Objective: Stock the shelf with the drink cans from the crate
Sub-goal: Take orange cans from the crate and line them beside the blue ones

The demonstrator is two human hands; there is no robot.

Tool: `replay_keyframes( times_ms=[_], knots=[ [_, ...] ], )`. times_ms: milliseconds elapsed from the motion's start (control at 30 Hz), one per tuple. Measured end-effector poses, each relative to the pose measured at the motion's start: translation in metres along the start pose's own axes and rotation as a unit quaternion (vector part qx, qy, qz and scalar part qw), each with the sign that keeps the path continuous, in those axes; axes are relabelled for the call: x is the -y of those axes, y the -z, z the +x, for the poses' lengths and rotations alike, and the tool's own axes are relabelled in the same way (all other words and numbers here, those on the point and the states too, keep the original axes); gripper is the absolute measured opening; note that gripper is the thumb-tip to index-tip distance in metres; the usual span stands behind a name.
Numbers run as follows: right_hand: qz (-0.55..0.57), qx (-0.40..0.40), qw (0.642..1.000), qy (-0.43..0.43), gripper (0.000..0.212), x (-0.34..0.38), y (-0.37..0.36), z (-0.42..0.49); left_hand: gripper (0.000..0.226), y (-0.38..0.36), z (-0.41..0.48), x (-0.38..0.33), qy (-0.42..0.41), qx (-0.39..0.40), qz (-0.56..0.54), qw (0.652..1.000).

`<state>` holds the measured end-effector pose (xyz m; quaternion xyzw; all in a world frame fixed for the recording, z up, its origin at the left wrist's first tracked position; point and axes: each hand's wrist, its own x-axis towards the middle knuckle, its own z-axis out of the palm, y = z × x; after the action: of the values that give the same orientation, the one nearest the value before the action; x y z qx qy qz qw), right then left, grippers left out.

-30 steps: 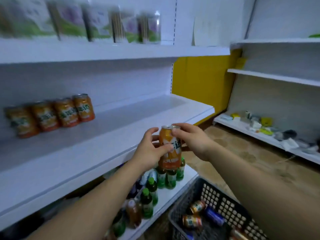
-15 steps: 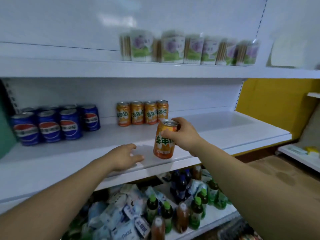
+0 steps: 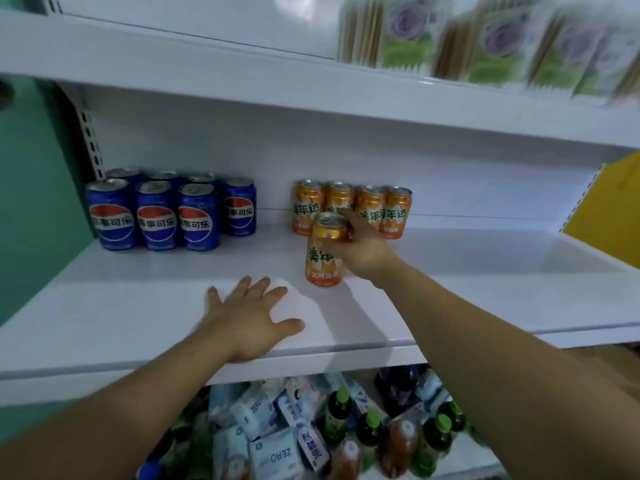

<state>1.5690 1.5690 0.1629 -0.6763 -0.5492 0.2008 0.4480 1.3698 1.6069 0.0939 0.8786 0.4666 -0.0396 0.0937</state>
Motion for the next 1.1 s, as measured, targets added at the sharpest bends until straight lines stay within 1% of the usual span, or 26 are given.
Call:
replay_keyframes(
  times_ms=[67,133,267,367,600,700,767,867,933,967,1033,1100],
  knots=[
    [-0.05,-0.001,0.999,0.0,0.064,0.001,-0.006,0.02,0.082,-0.001,0.0,0.001,0.0,0.0,-0.005,1.0],
    [-0.073,-0.004,0.997,0.003,0.062,-0.002,-0.015,0.038,0.082,0.0,0.0,0.002,-0.002,0.0,-0.006,1.0],
    [-0.08,-0.03,0.996,0.025,0.065,-0.014,-0.029,0.064,0.082,-0.002,0.001,0.003,-0.003,0.005,-0.003,1.0],
    [-0.071,-0.044,0.996,0.022,0.064,-0.02,-0.033,0.079,0.082,-0.003,0.002,0.004,-0.006,0.005,0.0,1.0],
    [-0.092,-0.05,0.994,0.012,0.06,-0.029,-0.044,0.096,0.082,-0.005,0.004,0.005,-0.005,0.012,-0.007,1.0],
    [-0.089,-0.038,0.995,-0.003,0.064,-0.026,-0.043,0.088,0.083,-0.002,0.006,0.005,-0.004,0.008,-0.015,1.0],
    [-0.127,-0.026,0.991,-0.013,0.063,-0.023,-0.031,0.076,0.083,0.0,0.006,0.005,-0.002,0.012,-0.027,1.0],
    [-0.212,0.001,0.977,-0.034,0.052,-0.019,0.009,0.044,0.082,0.007,0.004,0.007,0.016,0.026,-0.043,0.999],
    [-0.264,0.003,0.963,-0.061,0.055,-0.022,0.045,0.015,0.083,0.015,0.004,-0.002,0.027,0.034,-0.053,0.998],
    [-0.277,-0.005,0.957,-0.086,0.061,-0.024,0.064,-0.003,0.084,0.019,0.004,-0.013,0.021,0.035,-0.063,0.997],
    [-0.296,-0.026,0.942,-0.154,0.074,-0.032,0.101,-0.038,0.085,0.025,0.006,-0.048,-0.024,0.03,-0.096,0.995],
    [-0.308,-0.039,0.93,-0.197,0.079,-0.044,0.134,-0.078,0.084,0.025,0.0,-0.096,-0.097,0.026,-0.137,0.985]
  ],
)
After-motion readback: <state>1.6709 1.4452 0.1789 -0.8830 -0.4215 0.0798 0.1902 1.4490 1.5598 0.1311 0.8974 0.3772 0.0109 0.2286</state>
